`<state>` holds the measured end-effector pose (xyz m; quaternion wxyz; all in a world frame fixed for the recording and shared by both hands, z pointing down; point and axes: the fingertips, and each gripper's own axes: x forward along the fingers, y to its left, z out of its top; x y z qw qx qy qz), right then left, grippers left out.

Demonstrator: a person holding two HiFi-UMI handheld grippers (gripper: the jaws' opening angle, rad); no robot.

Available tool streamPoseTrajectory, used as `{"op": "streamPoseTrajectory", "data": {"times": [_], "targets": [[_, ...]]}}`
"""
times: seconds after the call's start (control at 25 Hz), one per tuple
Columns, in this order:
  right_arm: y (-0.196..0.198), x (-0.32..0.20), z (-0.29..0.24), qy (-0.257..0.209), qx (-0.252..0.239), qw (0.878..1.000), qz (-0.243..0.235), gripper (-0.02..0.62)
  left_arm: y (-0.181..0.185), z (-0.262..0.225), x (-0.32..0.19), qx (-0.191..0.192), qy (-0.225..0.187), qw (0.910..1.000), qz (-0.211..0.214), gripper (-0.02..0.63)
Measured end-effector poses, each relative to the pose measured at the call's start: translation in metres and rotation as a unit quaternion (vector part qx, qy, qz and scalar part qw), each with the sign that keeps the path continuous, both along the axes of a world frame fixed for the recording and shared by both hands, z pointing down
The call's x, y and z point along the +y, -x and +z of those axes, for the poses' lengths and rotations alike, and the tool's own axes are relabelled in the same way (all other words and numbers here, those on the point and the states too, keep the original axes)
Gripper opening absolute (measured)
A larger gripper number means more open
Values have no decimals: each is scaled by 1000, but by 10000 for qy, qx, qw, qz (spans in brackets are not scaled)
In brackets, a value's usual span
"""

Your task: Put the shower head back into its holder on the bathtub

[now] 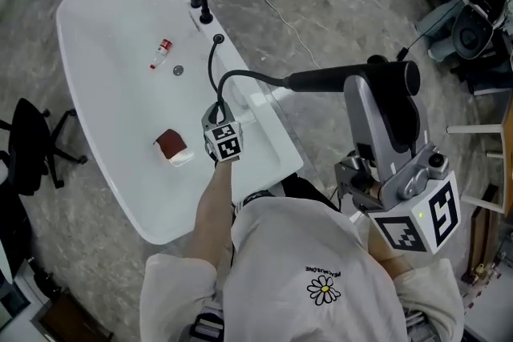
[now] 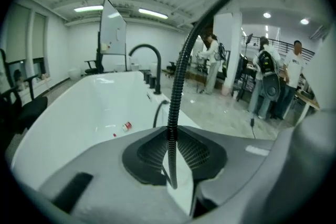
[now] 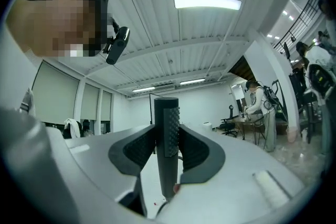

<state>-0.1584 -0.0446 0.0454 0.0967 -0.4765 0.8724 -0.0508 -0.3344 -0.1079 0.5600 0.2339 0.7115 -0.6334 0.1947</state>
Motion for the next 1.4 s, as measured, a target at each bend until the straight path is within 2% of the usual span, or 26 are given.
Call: {"op": "streamPoseTrajectory", "data": {"times": [0.12, 0.2, 0.28, 0.4, 0.48, 0.56, 0.64, 0.72, 1.16, 1.28, 1.36, 1.4], "targets": [[-19, -4, 5, -64, 21, 9999, 142, 141, 32, -86, -42, -33, -1133, 9924, -472, 54], [-29, -6, 11, -42, 8, 9998, 208, 141, 44, -156, -62, -158, -2007, 9781, -522, 54], [-36, -10, 16, -4, -40, 9998, 216, 141, 46, -233, -77, -322, -2854, 9570, -416, 54], [-44, -16, 18, 44, -272, 9995, 122, 141, 36, -345, -94, -511, -3981, 9158, -142, 54], [-48, -18, 17, 42, -510, 9987, 41, 141, 27, -403, -102, -622, -4543, 8887, 17, 54], [-51, -19, 15, -22, -680, 9977, 1, 141, 16, -448, -107, -684, -4956, 8657, 177, 54], [-53, -19, 9, -139, -739, 9972, 7, 141, 5, -482, -113, -656, -5248, 8482, 309, 54], [-56, -20, 2, -278, -777, 9966, 22, 141, -6, -507, -120, -613, -5449, 8352, 418, 53], [-86, -34, -27, -832, -1067, 9906, 209, 141, -72, -602, -160, -623, -6152, 7792, 1025, 54], [-96, -42, -35, -922, -1105, 9893, 243, 141, -89, -621, -170, -586, -6269, 7691, 1095, 52], [-98, -48, -35, -944, -1107, 9890, 251, 141, -97, -615, -176, -583, -6255, 7696, 1139, 54], [-98, -50, -32, -930, -1084, 9894, 248, 141, -99, -607, -179, -566, -6212, 7730, 1154, 54]]}}
